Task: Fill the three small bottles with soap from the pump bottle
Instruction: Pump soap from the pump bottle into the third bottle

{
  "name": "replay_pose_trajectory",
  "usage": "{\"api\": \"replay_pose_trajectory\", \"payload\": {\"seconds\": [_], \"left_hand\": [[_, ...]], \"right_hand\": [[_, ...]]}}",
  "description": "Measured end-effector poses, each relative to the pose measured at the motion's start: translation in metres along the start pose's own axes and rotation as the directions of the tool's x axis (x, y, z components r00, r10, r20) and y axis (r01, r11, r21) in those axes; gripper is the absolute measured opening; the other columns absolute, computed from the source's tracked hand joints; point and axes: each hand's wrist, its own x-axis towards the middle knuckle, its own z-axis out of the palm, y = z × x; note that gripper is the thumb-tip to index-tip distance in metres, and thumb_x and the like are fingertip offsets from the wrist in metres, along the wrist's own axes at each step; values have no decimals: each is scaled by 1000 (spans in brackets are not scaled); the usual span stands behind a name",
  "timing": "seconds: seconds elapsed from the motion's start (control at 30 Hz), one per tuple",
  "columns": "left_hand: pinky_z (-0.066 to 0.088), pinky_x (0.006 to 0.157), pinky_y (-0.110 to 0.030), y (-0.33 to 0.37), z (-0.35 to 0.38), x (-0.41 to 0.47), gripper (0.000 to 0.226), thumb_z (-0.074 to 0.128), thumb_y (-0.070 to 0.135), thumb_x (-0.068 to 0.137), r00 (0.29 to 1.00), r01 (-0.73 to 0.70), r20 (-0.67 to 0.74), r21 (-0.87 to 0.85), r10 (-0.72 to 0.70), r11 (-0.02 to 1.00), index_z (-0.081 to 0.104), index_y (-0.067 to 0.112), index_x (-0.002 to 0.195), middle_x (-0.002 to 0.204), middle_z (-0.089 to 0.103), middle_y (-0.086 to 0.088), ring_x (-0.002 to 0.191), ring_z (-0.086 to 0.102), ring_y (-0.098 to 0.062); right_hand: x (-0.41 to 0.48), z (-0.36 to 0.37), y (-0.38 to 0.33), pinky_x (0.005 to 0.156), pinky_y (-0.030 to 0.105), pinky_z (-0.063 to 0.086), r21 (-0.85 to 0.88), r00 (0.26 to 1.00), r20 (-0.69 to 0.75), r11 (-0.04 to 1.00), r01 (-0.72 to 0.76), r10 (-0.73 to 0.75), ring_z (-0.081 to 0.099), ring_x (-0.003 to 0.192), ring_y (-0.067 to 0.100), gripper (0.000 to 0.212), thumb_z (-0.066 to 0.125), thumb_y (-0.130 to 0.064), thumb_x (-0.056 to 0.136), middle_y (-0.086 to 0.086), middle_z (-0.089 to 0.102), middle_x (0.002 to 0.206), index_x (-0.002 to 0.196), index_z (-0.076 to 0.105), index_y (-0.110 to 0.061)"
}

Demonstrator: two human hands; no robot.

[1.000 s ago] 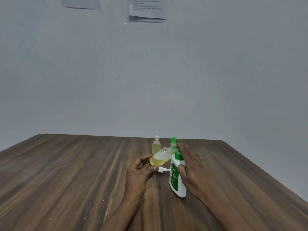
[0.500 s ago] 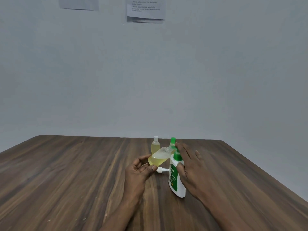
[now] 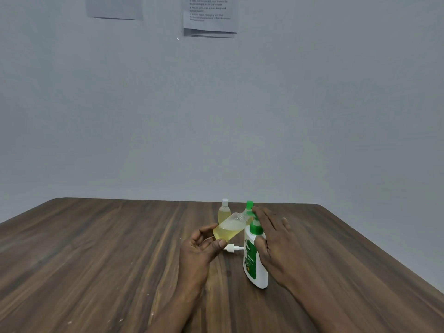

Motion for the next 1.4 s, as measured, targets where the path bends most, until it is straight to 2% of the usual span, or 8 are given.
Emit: {"api": "replay_pose_trajectory", "payload": {"seconds": [0.13,0.23,0.33,0.43,0.9,1.1,1.3,1.4], "left_hand": [[61,75,-26,-2,-1,-3,37,77,-8,75,1000,16,3,-1,-16,1000,71,8,109,103,78,-8,95,76,-19],[61,77,-28,-4,-1,-4,38,77,-8,76,1000,23,8,8,-23,1000,71,8,110,104,78,-7,97,75,-20],[61,76,-27,-3,0,-3,38,78,-8,76,1000,18,6,14,-18,1000,71,9,109,104,78,-6,96,76,-19],[61,75,-27,-1,0,-1,39,80,-5,75,1000,-7,4,29,7,1000,71,8,110,104,78,-6,97,76,-20],[60,73,-24,-2,1,-4,38,78,-8,77,1000,22,0,35,-22,999,70,9,110,103,78,-3,95,75,-17],[61,73,-25,1,2,0,38,77,-10,76,1000,13,0,8,-13,1000,70,6,110,102,78,-7,94,76,-18],[61,75,-26,-1,1,-2,38,76,-10,77,999,32,-4,15,-32,999,70,7,111,103,78,-6,95,76,-18],[61,75,-27,-3,1,-4,38,76,-11,77,999,43,1,15,-43,999,70,7,110,102,78,-8,96,75,-20]], "right_hand": [[-4,5,2,116,34,21,-1,1000,-1,1000,-3,3,37,126,2,63,25,-36,81,-20,31,145,143,25,-33],[-7,6,4,116,35,22,-4,1000,9,1000,-2,2,38,124,-1,63,22,-38,79,-24,28,144,141,22,-37],[-5,3,4,117,34,18,16,1000,9,1000,-7,7,36,126,-1,62,26,-35,81,-23,28,145,143,22,-35],[-2,-1,3,119,34,15,13,1000,2,1000,-5,5,34,130,2,60,39,-26,87,-17,33,145,145,26,-30],[-3,-1,3,114,37,24,-11,1000,17,1000,-1,1,42,121,5,57,34,-26,86,-18,34,143,143,28,-30],[-1,-5,0,119,32,12,-10,1000,-3,1000,-17,17,34,130,3,59,42,-21,90,-17,31,146,146,25,-30],[-3,-3,0,114,36,24,-4,1000,14,1000,-14,14,40,125,6,57,42,-21,89,-17,34,144,144,28,-30],[-5,-1,1,113,35,24,-13,999,30,1000,-14,15,39,124,4,59,36,-24,86,-19,32,145,144,25,-32]]}}
